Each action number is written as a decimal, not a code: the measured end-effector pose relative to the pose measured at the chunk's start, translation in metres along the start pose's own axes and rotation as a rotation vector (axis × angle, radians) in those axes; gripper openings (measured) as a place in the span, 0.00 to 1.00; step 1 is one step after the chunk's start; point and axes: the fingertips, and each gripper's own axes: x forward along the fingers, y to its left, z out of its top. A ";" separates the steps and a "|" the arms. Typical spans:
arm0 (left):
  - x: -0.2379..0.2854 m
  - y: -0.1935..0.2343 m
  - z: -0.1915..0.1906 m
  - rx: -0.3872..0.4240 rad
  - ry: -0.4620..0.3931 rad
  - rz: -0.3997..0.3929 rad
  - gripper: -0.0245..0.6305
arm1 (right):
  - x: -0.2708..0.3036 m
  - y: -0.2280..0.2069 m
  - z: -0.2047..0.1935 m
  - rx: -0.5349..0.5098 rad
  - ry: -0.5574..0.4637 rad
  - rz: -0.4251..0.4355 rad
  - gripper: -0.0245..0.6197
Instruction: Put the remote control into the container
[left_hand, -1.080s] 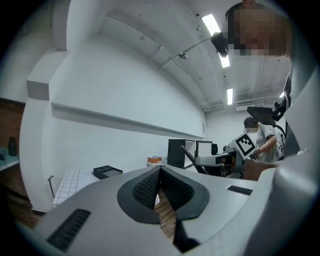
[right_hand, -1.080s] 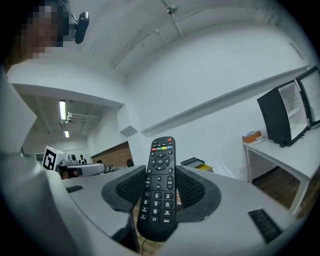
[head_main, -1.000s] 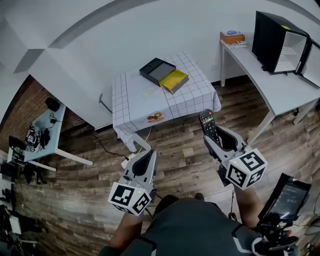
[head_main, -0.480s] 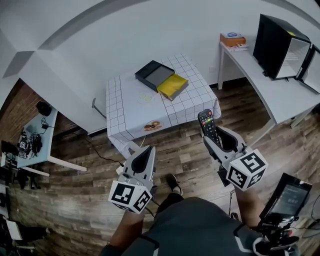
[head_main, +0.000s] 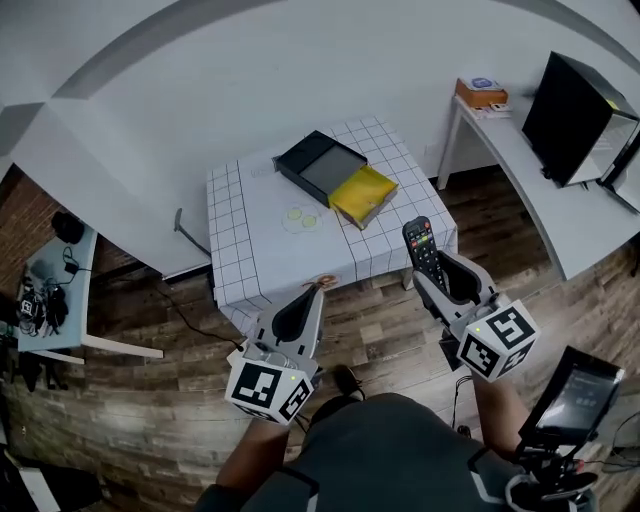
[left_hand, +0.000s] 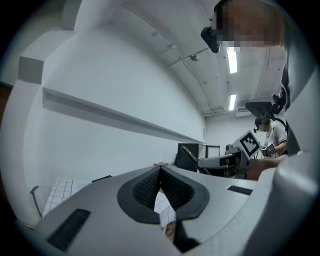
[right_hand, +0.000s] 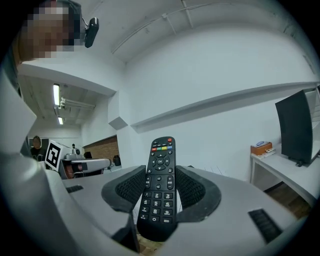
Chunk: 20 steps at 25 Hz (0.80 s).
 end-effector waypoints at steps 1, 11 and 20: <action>0.005 0.012 0.001 -0.006 -0.006 -0.005 0.05 | 0.012 -0.001 0.001 -0.001 0.007 -0.008 0.35; 0.043 0.091 -0.008 -0.087 -0.019 -0.044 0.05 | 0.098 -0.014 0.005 -0.020 0.053 -0.055 0.35; 0.075 0.124 -0.002 -0.085 -0.038 0.013 0.05 | 0.154 -0.061 0.011 -0.046 0.066 -0.031 0.35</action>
